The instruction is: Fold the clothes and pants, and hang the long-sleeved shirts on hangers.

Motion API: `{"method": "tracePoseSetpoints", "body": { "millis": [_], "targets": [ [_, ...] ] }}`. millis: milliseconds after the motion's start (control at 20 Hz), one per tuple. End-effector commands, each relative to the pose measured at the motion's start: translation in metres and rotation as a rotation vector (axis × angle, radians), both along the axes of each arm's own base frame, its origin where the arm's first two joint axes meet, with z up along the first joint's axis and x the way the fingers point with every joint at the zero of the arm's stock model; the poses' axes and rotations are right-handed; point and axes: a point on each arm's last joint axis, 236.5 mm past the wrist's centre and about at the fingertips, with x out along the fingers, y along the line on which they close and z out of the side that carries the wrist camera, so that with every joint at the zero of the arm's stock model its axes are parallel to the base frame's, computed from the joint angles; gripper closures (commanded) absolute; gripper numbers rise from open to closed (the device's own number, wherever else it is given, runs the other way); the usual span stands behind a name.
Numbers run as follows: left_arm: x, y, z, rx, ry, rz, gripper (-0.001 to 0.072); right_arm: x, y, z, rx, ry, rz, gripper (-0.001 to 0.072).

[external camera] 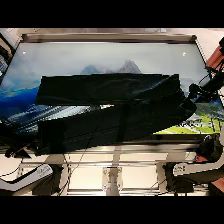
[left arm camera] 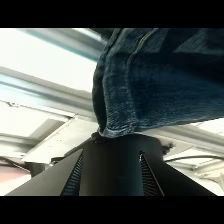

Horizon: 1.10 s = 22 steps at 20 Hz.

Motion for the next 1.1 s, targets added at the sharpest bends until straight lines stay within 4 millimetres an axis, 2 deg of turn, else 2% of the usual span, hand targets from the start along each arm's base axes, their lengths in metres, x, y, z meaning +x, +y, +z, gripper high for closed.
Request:
{"method": "tracePoseSetpoints", "body": {
  "millis": [0, 100, 250, 650, 900, 1050],
  "targets": [
    [-0.008, -0.005, -0.016, 0.001, 0.005, -0.001, 0.0285, 0.0, 0.0, 0.0, 0.001, -0.002, 0.0, 0.0279],
    [-0.003, -0.008, -0.027, -0.001, -0.035, 0.002, 0.0285, 0.0, 0.0, 0.0, 0.001, -0.003, 0.0, 0.0279],
    [0.006, -0.005, -0.031, 0.016, -0.074, 0.005, 0.0285, 0.001, 0.0, 0.0, 0.001, -0.003, 0.0, 0.0279],
    [0.027, 0.013, -0.014, 0.071, -0.162, -0.03, 0.0287, 0.001, 0.0, 0.0, 0.001, -0.006, 0.001, 0.0279],
    [0.042, -0.004, -0.013, -0.007, -0.234, -0.029, 0.0287, 0.001, 0.0, 0.0, 0.001, -0.007, 0.0, 0.0279],
    [0.035, -0.012, -0.013, -0.045, -0.214, -0.033, 0.0287, 0.001, 0.0, 0.0, 0.001, -0.005, 0.0, 0.0279]
  ]
}}
